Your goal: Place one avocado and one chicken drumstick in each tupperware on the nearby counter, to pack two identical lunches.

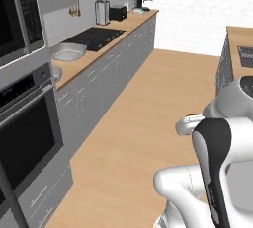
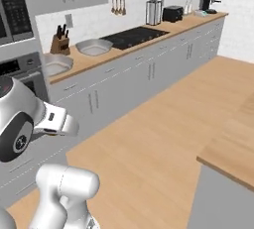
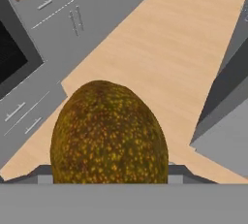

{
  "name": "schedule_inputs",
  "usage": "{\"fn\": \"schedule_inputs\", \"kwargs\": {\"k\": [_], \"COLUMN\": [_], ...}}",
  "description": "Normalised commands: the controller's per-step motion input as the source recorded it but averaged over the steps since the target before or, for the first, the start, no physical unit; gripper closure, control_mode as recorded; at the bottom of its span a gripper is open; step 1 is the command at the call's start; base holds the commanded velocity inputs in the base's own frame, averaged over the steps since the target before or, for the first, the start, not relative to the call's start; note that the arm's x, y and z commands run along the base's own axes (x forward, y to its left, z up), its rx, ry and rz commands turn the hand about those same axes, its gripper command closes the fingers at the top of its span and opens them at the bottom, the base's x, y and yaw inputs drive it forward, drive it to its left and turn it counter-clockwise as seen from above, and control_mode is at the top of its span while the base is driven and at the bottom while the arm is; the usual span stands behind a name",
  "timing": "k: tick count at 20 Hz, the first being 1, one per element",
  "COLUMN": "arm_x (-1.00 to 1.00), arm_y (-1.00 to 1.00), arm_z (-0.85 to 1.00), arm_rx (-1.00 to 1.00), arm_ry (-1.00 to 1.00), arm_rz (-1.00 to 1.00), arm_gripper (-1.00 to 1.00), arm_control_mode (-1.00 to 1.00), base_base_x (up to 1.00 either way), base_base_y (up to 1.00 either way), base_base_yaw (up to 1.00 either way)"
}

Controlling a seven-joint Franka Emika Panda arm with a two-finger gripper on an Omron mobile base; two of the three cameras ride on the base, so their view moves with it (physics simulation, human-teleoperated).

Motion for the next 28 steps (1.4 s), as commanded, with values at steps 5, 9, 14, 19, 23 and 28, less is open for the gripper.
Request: {"fn": "schedule_inputs", "kwargs": {"k": [5,9,14,19,23,28], "arm_x": [0.0,0.0,0.0,0.0,0.0,0.0], "arm_y": [0.0,0.0,0.0,0.0,0.0,0.0], "arm_z": [0.0,0.0,0.0,0.0,0.0,0.0], "arm_rx": [0.0,0.0,0.0,0.0,0.0,0.0], "arm_ry": [0.0,0.0,0.0,0.0,0.0,0.0], "arm_rz": [0.0,0.0,0.0,0.0,0.0,0.0], "arm_gripper": [1.0,1.0,1.0,1.0,1.0,1.0], "arm_control_mode": [1.0,1.0,1.0,1.0,1.0,1.0], "base_base_x": [1.0,1.0,1.0,1.0,1.0,1.0], "base_base_y": [0.06,0.67,0.32,-0.32,-0.41,-0.4], "base_base_yaw": [0.01,-0.01,0.09,0.47,0.69,0.73]}}
